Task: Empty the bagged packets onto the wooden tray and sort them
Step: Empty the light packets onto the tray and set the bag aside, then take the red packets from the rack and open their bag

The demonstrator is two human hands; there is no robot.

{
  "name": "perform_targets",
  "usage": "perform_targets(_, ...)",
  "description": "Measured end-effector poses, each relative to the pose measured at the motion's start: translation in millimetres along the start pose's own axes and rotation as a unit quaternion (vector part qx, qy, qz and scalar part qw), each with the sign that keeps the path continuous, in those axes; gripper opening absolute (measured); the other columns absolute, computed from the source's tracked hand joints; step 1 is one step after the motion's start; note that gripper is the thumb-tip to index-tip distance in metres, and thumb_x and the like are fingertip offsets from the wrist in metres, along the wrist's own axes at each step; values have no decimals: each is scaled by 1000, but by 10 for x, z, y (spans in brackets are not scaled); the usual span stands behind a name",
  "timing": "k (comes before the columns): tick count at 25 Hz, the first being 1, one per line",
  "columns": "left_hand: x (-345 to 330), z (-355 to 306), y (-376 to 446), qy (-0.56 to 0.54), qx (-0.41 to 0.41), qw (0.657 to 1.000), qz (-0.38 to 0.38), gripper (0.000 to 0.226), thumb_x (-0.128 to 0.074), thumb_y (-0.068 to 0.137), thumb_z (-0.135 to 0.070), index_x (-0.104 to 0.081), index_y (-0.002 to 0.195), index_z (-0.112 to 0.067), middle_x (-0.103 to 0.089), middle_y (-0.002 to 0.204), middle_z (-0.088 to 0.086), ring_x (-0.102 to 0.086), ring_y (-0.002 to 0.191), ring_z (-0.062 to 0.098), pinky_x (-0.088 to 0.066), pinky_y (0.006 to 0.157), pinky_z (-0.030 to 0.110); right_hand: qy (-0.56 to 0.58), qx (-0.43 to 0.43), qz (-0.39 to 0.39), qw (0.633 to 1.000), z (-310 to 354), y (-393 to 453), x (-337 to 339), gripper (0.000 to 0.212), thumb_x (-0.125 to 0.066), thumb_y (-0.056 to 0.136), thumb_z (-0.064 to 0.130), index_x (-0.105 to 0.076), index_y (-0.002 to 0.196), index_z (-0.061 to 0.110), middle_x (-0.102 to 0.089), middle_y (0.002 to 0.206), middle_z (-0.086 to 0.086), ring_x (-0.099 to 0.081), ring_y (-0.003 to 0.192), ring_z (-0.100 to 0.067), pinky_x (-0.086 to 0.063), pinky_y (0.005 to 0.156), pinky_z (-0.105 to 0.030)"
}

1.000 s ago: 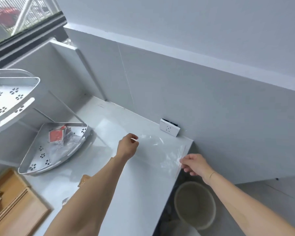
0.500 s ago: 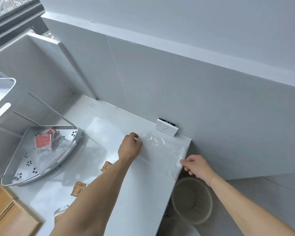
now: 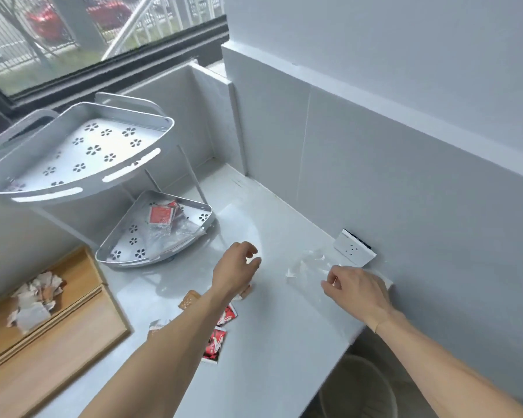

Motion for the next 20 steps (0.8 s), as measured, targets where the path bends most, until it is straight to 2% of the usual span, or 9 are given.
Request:
perform_targets(5,646,658,-334,30,29,996,-73,24,-61,87,-38,-62,109,-30,-62,106,-11,-56,90,9,-41,68,27,-37,178,15,983,1165,426,-101,33,-51,91,48,-61,117,30,-66,109,10,-59,105,-15,-44,80,-31)
perform_targets(9,1076,1139,-497,91,71,988,-105,29,-61,89,-36,-61,116,-26,-61,115,-6,-58,104,16,-46,72,30,-95,269,13,958,1928,704,-234,42,-50,93,47,-54,132,31,-63,124,5,-55,115,-21,-45,89,-37)
perform_targets(12,1356,1359,-473,153,87,977,-121,30,-61,90,-34,-59,119,-24,-59,119,-2,-57,109,22,-45,74,34,-134,319,-20,938,2380,908,-309,43,-52,93,46,-52,134,32,-62,127,3,-54,115,-24,-44,87,-38)
perform_targets(15,1459,1407,-352,219,51,965,-134,32,-63,89,-33,-58,119,-21,-57,121,2,-53,112,25,-45,79,37,-140,332,-42,932,2678,1119,-361,41,-56,92,41,-52,131,31,-59,129,3,-52,116,-25,-42,88,-38)
perform_targets(20,1372,1383,-98,237,15,963,-130,41,-69,85,-28,-55,122,-18,-50,128,7,-49,113,29,-46,82,40,-179,352,-35,918,2883,1321,-520,40,-62,88,33,-49,126,26,-56,124,2,-52,114,-25,-42,86,-36)
Point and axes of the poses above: each hand's wrist, its own y-axis towards the middle knuckle, its own x-axis out of the back of the hand, z = x × y, the point moved 6 cm from there along y, towards the middle knuckle
